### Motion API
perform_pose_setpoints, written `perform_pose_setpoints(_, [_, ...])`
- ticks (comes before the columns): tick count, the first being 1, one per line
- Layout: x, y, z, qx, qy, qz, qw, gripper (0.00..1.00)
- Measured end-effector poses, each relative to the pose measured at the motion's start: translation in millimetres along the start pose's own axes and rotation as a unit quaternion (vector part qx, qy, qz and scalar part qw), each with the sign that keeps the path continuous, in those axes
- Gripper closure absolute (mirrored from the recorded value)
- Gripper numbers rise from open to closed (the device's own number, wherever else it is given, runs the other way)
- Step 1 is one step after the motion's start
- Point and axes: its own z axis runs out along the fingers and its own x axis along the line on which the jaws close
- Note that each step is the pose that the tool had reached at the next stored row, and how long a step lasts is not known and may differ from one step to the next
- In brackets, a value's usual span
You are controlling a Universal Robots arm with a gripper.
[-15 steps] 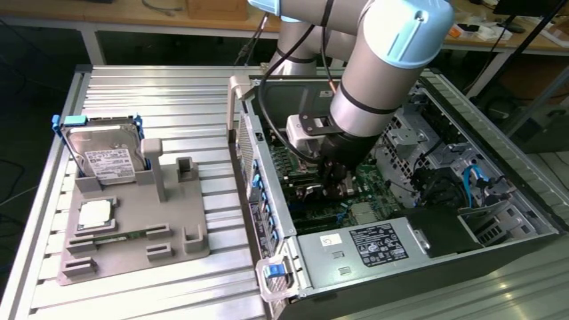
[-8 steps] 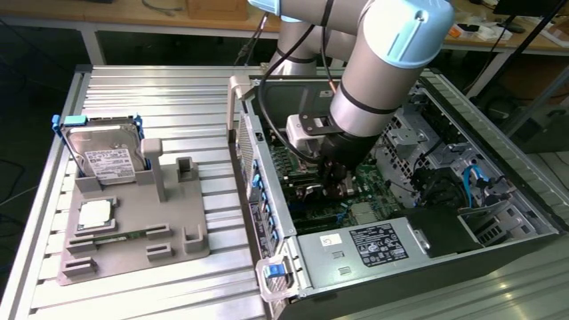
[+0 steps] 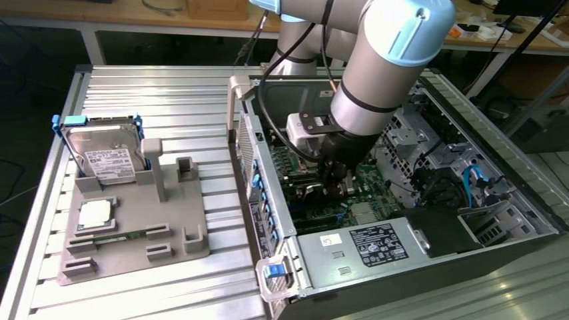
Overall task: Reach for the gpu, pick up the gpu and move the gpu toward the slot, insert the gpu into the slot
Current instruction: 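Insert the gpu into the slot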
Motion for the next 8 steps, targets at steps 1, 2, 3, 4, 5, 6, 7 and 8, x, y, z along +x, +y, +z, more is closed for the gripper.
perform_pose_setpoints(1, [0.0,0.0,0.3,0.0,-0.0017,0.0,1.0,0.73])
perform_pose_setpoints(2, [0.0,0.0,0.6,0.0,-0.003,0.0,1.0,0.73])
perform_pose_setpoints(3, [0.0,-0.1,1.0,0.0,-0.0045,0.0,1.0,0.73])
perform_pose_setpoints(4, [0.0,0.0,1.4,0.0001,-0.0058,0.0,1.0,0.73])
perform_pose_setpoints(5, [0.0,0.0,1.6,0.0002,-0.0063,0.0,1.0,0.73])
perform_pose_setpoints(6, [0.0,-0.1,1.8,0.0003,-0.0067,0.0,1.0,0.73])
perform_pose_setpoints(7, [0.0,-0.1,2.0,0.0005,-0.007,0.0,1.0,0.73])
perform_pose_setpoints(8, [0.0,-0.1,2.2,0.0006,-0.0073,0.0,1.0,0.73])
